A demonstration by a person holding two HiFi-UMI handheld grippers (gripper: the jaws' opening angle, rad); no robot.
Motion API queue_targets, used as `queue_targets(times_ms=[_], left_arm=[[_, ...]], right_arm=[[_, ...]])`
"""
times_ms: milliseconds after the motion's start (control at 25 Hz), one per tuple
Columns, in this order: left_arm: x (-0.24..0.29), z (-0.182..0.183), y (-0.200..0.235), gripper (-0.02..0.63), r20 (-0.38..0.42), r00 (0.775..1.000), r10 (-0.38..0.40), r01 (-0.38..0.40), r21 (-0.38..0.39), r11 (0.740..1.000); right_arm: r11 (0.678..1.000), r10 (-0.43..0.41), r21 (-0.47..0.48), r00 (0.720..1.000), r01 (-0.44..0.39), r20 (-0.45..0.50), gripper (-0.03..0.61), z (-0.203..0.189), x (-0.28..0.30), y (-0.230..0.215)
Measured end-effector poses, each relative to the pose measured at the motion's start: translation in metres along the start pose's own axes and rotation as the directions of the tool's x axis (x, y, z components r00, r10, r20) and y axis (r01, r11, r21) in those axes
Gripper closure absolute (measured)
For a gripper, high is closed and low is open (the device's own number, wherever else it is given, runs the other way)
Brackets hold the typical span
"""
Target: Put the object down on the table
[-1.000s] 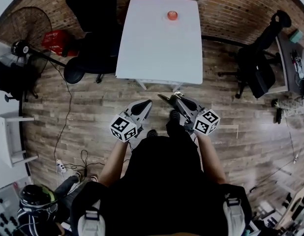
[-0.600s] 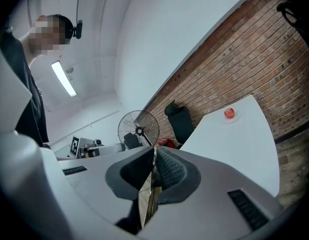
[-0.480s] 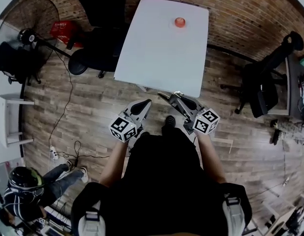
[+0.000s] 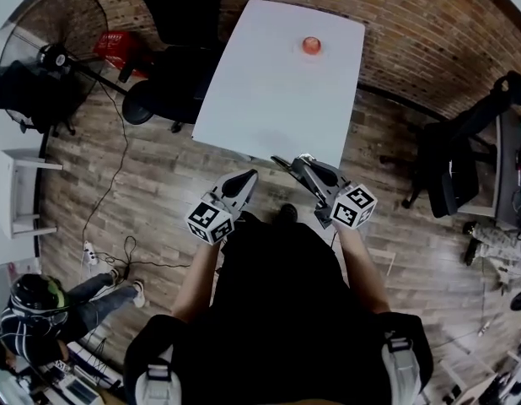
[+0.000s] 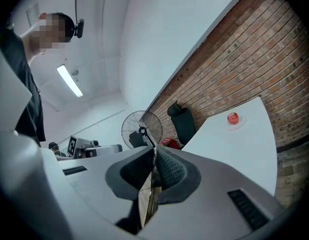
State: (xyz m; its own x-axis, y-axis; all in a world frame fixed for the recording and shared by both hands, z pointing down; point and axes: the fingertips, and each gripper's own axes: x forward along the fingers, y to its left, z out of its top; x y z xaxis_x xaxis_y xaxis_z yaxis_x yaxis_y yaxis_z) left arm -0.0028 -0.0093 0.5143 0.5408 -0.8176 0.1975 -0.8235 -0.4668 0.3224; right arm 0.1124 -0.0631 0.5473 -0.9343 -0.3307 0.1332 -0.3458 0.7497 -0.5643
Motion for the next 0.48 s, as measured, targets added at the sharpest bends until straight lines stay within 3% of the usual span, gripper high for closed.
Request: queue_targets(times_ms=[480], left_arm=[[0.028, 0.010, 0.020, 0.592, -0.024, 0.999, -0.041, 0.041, 0.000, 0.999]], right_arm=[[0.999, -0.031, 0.021, 0.999, 0.031, 0.023, 0.560, 0.016, 0.016, -0.025]])
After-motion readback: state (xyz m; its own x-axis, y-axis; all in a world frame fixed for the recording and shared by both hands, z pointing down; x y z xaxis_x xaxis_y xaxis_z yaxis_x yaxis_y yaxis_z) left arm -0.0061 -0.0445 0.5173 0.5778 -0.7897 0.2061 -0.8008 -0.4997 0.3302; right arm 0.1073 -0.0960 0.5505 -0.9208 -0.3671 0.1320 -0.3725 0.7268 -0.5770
